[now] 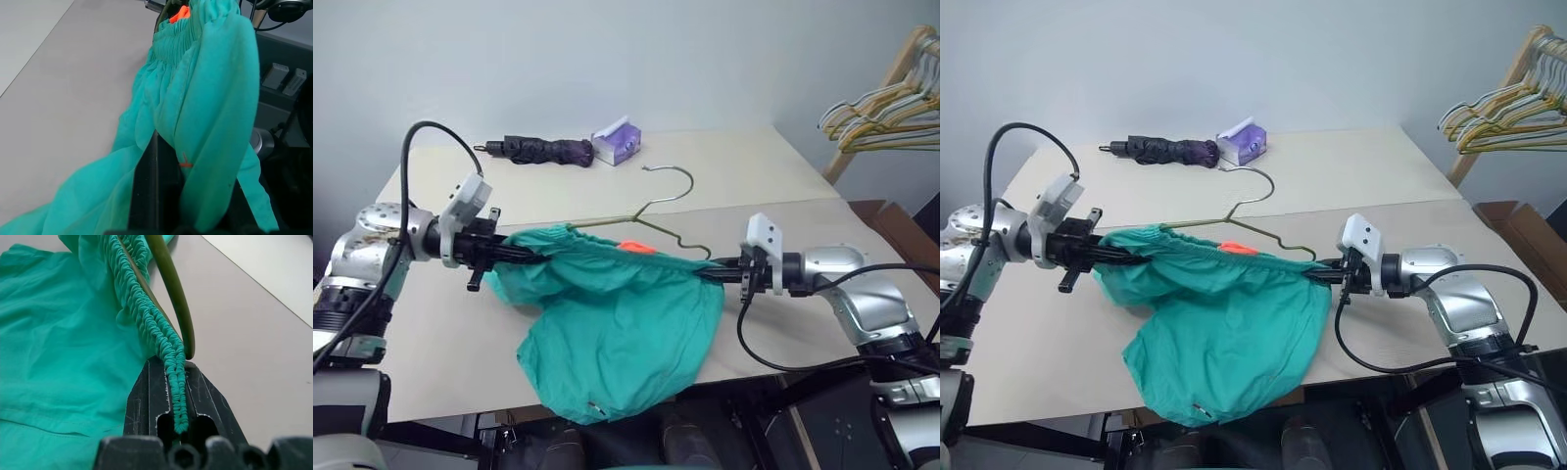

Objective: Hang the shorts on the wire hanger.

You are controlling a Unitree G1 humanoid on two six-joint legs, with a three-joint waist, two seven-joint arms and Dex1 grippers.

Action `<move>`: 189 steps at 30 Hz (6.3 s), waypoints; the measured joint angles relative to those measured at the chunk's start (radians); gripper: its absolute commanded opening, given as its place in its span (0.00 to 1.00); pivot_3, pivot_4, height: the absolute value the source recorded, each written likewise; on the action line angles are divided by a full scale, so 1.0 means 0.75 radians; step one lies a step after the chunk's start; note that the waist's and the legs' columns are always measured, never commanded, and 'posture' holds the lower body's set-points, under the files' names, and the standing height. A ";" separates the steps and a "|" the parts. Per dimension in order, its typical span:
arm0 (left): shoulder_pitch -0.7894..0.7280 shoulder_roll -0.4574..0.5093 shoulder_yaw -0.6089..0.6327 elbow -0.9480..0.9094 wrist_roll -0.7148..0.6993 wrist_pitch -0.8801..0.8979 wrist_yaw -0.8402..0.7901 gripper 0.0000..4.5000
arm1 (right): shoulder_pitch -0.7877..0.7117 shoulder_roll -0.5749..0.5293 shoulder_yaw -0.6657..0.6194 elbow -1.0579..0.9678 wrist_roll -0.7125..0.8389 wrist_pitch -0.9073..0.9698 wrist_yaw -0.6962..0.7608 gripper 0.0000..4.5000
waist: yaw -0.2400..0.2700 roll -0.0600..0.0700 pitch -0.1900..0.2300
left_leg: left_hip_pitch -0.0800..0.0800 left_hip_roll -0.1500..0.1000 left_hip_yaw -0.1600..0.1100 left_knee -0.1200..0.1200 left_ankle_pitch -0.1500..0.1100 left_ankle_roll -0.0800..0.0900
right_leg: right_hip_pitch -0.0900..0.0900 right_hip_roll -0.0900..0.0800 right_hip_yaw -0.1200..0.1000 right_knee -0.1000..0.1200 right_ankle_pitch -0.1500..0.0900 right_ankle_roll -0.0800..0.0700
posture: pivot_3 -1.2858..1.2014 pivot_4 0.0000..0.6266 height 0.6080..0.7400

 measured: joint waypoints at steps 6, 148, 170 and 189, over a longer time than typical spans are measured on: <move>0.000 -0.049 0.103 0.034 0.029 -0.003 0.081 0.00 | 0.080 -0.055 -0.053 -0.023 -0.013 0.104 -0.043 0.43 | 0.016 -0.001 0.000 | 0.000 0.000 0.000 0.000 0.000 0.000 | 0.000 0.000 0.000 0.000 0.000 0.000 | 0.47 0.06 1.00; -0.673 -0.075 -0.781 0.513 0.254 -0.642 -0.020 0.01 | 0.188 0.410 -0.233 -0.225 0.223 0.572 -0.333 0.99 | 0.001 -0.001 0.011 | -0.004 0.000 0.000 0.001 0.000 0.001 | -0.003 0.001 0.002 0.002 -0.001 0.000 | 0.47 0.11 1.00; -0.644 -0.083 -0.772 0.503 0.249 -0.654 -0.020 0.01 | 0.165 0.440 -0.195 -0.164 0.198 0.527 -0.408 0.72 | 0.014 -0.001 0.011 | -0.004 0.000 0.000 0.001 0.000 0.001 | -0.003 0.001 0.002 0.002 -0.001 0.000 | 0.47 0.08 1.00; -0.620 -0.066 -0.772 0.466 0.224 -0.659 -0.020 0.01 | 0.002 0.490 -0.001 0.055 0.041 0.542 -0.424 0.64 | 0.013 -0.001 0.011 | -0.004 0.000 0.000 0.001 0.000 0.001 | -0.003 0.001 0.001 0.001 -0.001 0.000 | 0.47 0.07 1.00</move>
